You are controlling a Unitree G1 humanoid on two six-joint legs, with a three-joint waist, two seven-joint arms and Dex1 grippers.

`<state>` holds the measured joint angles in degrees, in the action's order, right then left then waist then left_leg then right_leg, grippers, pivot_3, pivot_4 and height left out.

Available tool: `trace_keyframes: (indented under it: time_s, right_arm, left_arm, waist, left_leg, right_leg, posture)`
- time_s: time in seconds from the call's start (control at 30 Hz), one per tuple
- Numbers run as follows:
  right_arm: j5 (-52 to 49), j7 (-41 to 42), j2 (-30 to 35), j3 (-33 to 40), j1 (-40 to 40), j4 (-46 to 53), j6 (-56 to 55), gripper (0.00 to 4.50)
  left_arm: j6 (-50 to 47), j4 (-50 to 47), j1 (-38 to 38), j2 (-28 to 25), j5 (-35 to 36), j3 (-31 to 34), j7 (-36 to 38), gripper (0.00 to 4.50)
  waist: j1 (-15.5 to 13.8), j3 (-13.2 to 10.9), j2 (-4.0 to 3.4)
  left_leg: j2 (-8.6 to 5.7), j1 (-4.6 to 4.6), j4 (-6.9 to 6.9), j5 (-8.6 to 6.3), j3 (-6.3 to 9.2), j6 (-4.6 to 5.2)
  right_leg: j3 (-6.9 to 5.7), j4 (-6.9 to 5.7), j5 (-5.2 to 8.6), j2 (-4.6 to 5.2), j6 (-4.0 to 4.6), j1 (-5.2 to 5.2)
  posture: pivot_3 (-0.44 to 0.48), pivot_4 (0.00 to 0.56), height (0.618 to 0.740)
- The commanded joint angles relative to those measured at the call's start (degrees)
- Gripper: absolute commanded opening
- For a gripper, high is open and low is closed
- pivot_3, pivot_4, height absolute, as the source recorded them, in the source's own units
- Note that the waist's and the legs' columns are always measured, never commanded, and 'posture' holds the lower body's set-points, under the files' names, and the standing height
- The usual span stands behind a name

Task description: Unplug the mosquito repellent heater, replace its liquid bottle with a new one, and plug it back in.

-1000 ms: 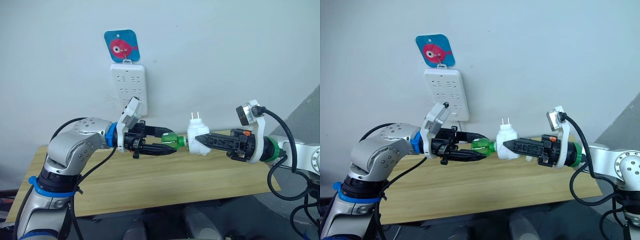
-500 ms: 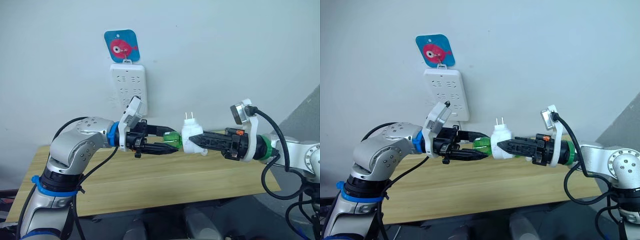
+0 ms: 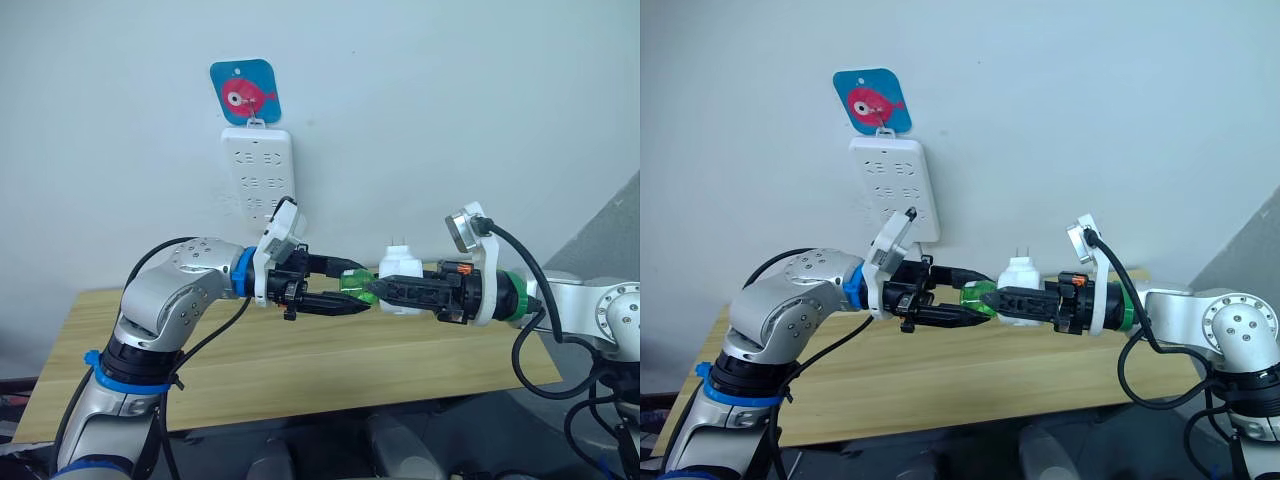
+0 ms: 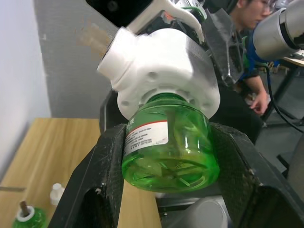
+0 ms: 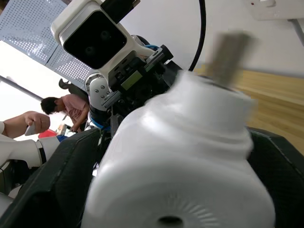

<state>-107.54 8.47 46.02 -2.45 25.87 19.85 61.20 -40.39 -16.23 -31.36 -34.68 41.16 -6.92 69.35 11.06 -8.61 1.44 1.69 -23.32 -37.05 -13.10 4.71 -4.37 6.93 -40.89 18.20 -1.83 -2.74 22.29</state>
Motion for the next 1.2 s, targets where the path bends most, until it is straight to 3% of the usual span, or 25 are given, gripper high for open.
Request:
trace_keyframes:
  time_s: [0.03, 0.5, 0.83, 0.93, 1.07, 1.2]
  right_arm:
    - [-2.8, 0.1, 1.1, 1.1, 0.6, 0.5, 0.0, 4.5]
    - [-4.3, 3.2, 5.3, 1.2, 0.1, 3.7, 2.0, 4.5]
    - [1.7, 10.2, 8.0, 2.0, -1.1, 10.9, 3.2, 4.5]
    - [5.7, 13.7, 9.3, 4.0, -3.7, 13.2, 2.6, 3.91]
    - [24.1, 22.6, 14.2, 6.7, -10.8, 14.4, -0.6, 2.47]
    - [44.7, 32.3, 18.8, 4.6, -15.1, 10.0, -10.1, 0.95]
  left_arm:
    - [2.2, -1.0, -0.3, 0.0, -0.3, 1.3, -0.2, 2.29]
    - [5.1, 1.5, 0.0, 4.4, -0.9, 3.1, -5.8, 2.29]
    - [5.3, 2.7, -0.5, 7.2, -0.2, 4.6, -9.7, 2.29]
    - [4.7, 3.1, -0.9, 7.4, 0.6, 5.1, -10.0, 2.29]
    - [2.5, 2.9, -1.3, 6.2, 2.3, 5.6, -8.8, 2.29]
    - [-0.9, 1.9, -1.4, 3.5, 5.0, 5.5, -6.0, 2.29]
  waist:
    - [0.0, 0.0, 0.0]
    - [0.0, 0.0, 0.01]
    - [-0.1, 0.0, 0.02]
    - [-0.2, 0.0, 0.03]
    - [-0.4, 0.2, 0.04]
    - [-0.2, 0.3, 0.05]
  left_leg:
    - [0.01, 0.0, 0.0, 0.0, 0.0, 0.0]
    - [0.0, 0.0, 0.0, 0.0, 0.0, 0.0]
    - [0.0, -0.01, -0.01, 0.0, 0.01, 0.0]
    - [0.0, -0.01, -0.01, 0.0, 0.02, 0.0]
    - [-0.01, -0.01, -0.02, 0.0, 0.01, 0.0]
    - [-0.01, 0.07, -0.02, 0.0, -0.03, 0.0]
  right_leg:
    - [0.0, 0.0, 0.0, 0.0, 0.0, 0.0]
    - [0.0, 0.01, 0.0, 0.0, 0.0, 0.0]
    - [-0.01, 0.01, 0.0, 0.0, 0.0, -0.01]
    - [-0.02, 0.01, 0.0, 0.0, 0.0, -0.01]
    - [-0.02, 0.02, 0.0, 0.0, -0.01, -0.01]
    - [0.0, 0.02, 0.01, 0.0, -0.02, -0.02]
  posture:
    - [-0.17, 0.069, 0.71]
    - [-0.173, 0.07, 0.71]
    - [-0.177, 0.063, 0.71]
    - [-0.177, 0.063, 0.71]
    - [-0.186, 0.06, 0.71]
    - [-0.194, 0.056, 0.71]
